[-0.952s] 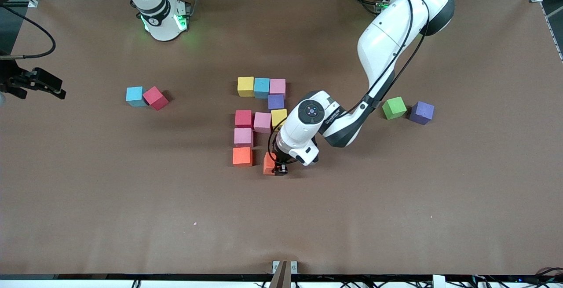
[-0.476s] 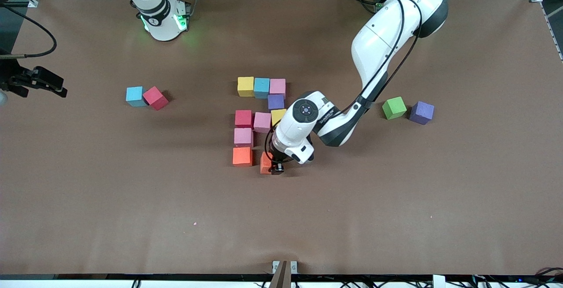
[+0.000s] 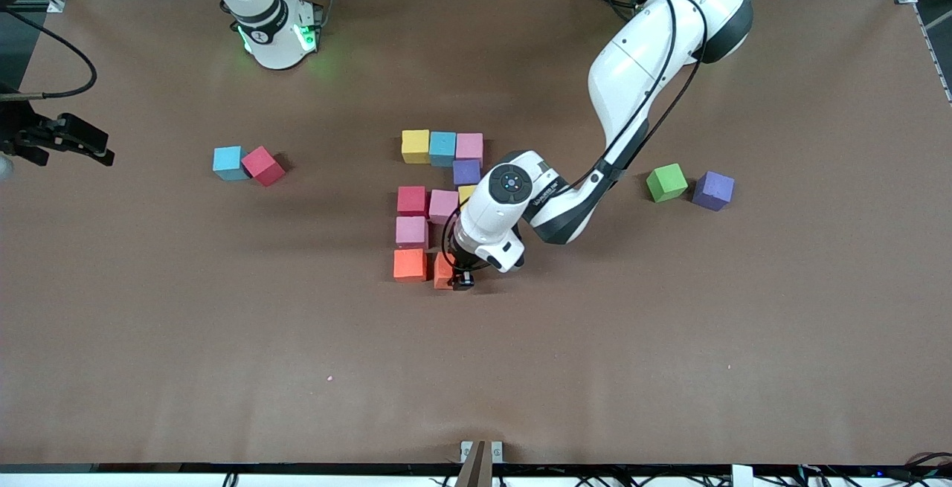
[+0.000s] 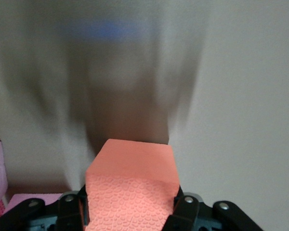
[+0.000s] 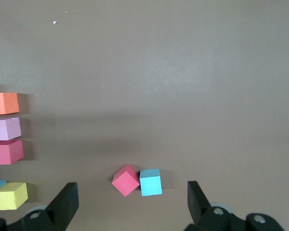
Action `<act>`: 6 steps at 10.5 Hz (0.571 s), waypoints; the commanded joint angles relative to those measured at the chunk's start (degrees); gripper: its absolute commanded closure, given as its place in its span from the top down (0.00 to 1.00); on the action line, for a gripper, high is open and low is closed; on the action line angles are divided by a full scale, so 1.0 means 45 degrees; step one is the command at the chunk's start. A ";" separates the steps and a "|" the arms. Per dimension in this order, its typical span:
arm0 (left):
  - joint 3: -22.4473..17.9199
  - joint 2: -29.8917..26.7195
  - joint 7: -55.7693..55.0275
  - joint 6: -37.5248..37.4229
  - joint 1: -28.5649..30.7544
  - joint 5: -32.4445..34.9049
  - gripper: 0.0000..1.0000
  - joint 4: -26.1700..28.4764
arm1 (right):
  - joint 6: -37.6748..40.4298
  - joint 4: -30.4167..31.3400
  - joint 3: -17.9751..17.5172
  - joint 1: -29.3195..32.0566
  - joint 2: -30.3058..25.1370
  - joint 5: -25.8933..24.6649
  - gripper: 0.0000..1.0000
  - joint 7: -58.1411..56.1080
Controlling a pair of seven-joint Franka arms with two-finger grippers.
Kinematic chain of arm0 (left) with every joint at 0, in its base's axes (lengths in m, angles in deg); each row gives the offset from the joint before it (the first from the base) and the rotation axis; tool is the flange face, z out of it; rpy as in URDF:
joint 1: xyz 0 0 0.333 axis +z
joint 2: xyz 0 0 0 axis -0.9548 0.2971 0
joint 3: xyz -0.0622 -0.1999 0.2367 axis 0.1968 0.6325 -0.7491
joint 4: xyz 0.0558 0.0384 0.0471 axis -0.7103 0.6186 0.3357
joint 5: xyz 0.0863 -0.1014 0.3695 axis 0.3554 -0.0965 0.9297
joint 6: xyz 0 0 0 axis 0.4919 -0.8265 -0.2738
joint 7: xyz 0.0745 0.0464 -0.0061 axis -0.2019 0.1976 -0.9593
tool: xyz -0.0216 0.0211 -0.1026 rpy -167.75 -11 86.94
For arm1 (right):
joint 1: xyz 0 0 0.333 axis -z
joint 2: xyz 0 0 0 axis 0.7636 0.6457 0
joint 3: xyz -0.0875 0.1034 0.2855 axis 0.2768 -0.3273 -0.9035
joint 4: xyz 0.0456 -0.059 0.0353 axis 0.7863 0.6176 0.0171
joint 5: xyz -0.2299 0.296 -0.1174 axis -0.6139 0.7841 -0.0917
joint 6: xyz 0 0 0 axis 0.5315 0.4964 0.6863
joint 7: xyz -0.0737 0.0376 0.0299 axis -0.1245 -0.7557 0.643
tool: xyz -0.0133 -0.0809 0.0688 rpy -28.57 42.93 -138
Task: Form number 2 with 11 blocks
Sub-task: 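Lower the orange cube beside the first orange cube with the left gripper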
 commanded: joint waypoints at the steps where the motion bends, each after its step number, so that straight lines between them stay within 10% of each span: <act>1: -0.0222 0.0273 -0.0146 -0.0339 -0.0297 -0.0605 0.50 -0.0322 | -0.0014 -0.0231 -0.0071 0.0087 0.0234 0.0143 1.00 0.0140; 6: -0.0300 0.0292 -0.0146 -0.0730 -0.0316 -0.1036 0.50 -0.0283 | -0.0034 -0.0211 -0.0051 0.0106 0.0332 0.0162 1.00 0.0101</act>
